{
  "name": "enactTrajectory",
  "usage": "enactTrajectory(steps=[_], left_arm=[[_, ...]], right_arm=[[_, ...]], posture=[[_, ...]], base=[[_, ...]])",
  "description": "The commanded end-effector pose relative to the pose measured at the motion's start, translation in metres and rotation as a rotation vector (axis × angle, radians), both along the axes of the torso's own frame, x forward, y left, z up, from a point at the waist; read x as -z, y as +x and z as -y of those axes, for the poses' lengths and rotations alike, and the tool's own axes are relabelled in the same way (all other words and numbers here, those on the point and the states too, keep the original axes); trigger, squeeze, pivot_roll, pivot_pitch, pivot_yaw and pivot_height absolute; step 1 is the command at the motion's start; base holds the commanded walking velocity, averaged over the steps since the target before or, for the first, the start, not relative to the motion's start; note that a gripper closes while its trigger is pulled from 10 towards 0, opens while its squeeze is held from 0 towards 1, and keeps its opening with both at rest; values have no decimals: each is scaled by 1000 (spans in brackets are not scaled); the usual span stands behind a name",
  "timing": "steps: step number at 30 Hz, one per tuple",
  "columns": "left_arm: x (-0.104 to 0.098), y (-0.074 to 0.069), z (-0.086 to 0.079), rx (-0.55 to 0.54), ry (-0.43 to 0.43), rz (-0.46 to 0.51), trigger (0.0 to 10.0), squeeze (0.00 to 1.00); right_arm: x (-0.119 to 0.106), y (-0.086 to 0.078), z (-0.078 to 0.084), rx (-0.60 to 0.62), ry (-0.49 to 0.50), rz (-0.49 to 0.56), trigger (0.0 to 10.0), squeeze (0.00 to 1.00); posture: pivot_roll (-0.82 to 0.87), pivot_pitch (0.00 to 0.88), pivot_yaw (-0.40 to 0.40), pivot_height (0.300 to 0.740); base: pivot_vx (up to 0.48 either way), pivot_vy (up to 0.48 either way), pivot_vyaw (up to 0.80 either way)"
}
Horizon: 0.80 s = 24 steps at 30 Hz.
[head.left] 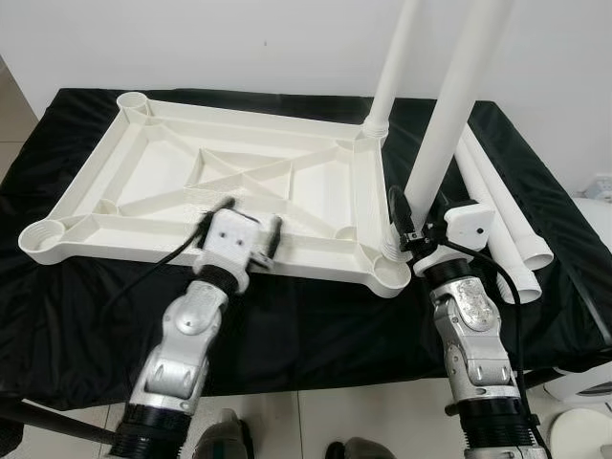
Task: Building children table
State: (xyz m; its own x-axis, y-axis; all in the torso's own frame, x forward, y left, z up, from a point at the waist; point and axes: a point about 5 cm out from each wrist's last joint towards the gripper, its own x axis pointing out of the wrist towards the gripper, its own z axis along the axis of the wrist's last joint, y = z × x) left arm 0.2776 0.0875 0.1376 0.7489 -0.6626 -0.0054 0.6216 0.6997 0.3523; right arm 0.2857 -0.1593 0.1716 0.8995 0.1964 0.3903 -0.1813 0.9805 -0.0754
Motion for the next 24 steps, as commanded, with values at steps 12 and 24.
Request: enactTrajectory(steps=[12,24], left_arm=[[11,12,18,217,110,-66,10000,0],[39,13,3,373,278,-179,10000,0]], right_arm=[[-7,2,4,34,0,45,10000,0],[-8,1,7,56,-6,61,10000,0]], posture=[[45,44,6,740],[23,24,36,740]], base=[[0,0,0],[0,0,0]])
